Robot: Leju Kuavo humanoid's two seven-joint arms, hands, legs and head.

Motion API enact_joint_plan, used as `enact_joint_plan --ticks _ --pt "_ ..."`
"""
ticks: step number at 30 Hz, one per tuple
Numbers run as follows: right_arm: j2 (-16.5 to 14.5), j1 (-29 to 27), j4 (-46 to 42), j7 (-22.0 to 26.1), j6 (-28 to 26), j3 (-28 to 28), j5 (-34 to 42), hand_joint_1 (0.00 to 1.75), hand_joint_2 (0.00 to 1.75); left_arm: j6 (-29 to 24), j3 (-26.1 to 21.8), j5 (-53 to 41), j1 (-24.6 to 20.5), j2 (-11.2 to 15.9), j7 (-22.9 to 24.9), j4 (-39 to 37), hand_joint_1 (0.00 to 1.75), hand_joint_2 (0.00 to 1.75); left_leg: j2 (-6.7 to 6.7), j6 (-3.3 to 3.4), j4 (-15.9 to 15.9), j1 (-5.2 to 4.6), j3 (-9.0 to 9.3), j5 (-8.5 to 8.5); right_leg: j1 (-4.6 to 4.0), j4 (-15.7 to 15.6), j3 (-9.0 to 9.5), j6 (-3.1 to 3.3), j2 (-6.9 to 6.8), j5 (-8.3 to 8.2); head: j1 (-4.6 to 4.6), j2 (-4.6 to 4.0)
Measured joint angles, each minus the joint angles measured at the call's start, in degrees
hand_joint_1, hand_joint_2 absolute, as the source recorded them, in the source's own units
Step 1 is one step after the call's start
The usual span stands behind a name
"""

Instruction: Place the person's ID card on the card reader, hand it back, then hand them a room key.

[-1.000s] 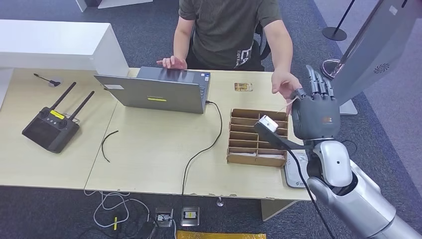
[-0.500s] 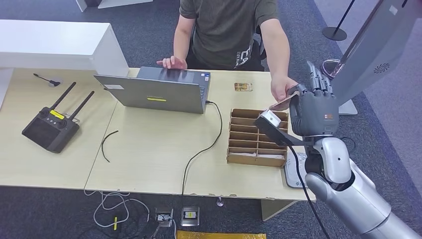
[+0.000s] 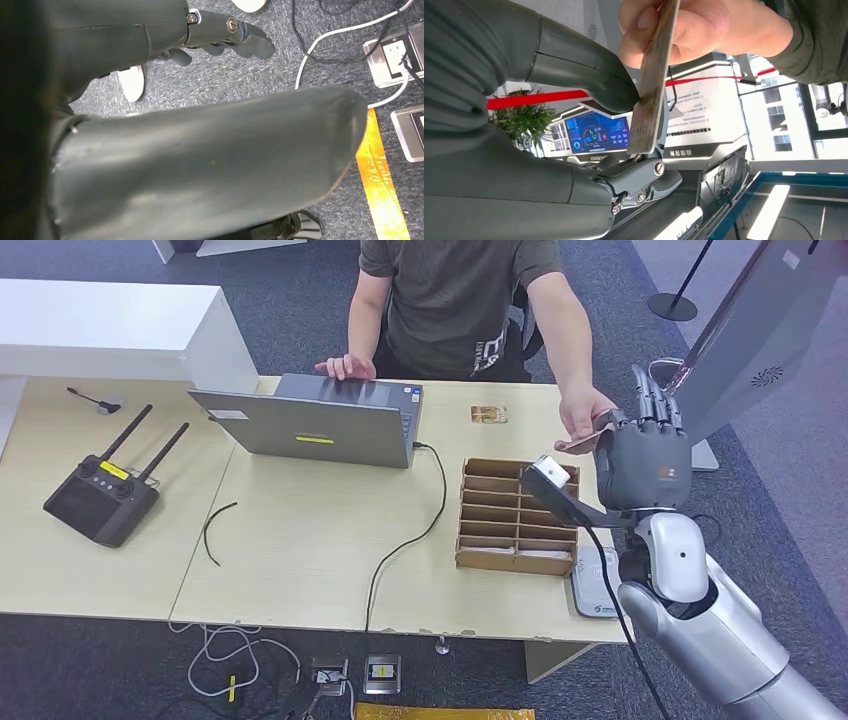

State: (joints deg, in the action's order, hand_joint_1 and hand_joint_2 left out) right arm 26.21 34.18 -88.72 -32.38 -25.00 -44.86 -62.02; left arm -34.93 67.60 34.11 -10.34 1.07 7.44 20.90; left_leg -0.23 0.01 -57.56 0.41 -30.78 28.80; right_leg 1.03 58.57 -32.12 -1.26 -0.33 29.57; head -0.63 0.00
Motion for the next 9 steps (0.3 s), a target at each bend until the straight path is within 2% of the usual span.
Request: enact_joint_plan --ticks 1,2,3,9 --pt "-0.03 -0.10 0.17 0.01 0.06 0.07 -0.16 0.14 0.87 -0.02 0.00 -0.04 0.00 -0.01 0.01 0.00 0.00 0.00 0.00 0.00 0.00 0.00 0.00 0.00 0.00 0.00 0.00 0.00 0.00 0.00 0.01 0.00" --pt "-0.07 -0.19 0.32 0.00 0.11 0.20 -0.34 0.00 0.44 -0.04 -0.01 -0.08 0.00 -0.03 0.01 0.00 0.00 0.00 0.00 0.00 0.00 0.00 0.00 0.00 0.00 0.00 0.00 0.00 0.00 0.00 0.00 0.00" --pt "-0.09 -0.25 0.48 -0.01 0.19 0.36 -0.59 0.00 0.00 -0.10 -0.01 -0.11 0.00 -0.05 0.01 0.00 0.00 0.00 0.00 0.00 0.00 0.00 0.00 0.00 0.00 0.00 0.00 0.00 0.00 0.00 0.00 0.00" --pt "-0.27 -0.66 1.15 -0.48 2.86 1.16 -1.39 0.00 0.00 -0.55 -0.02 -0.75 0.05 -0.13 0.11 0.00 0.00 0.00 0.00 0.00 0.00 0.00 0.01 0.00 0.00 0.00 0.01 0.00 0.00 0.00 0.00 0.00"
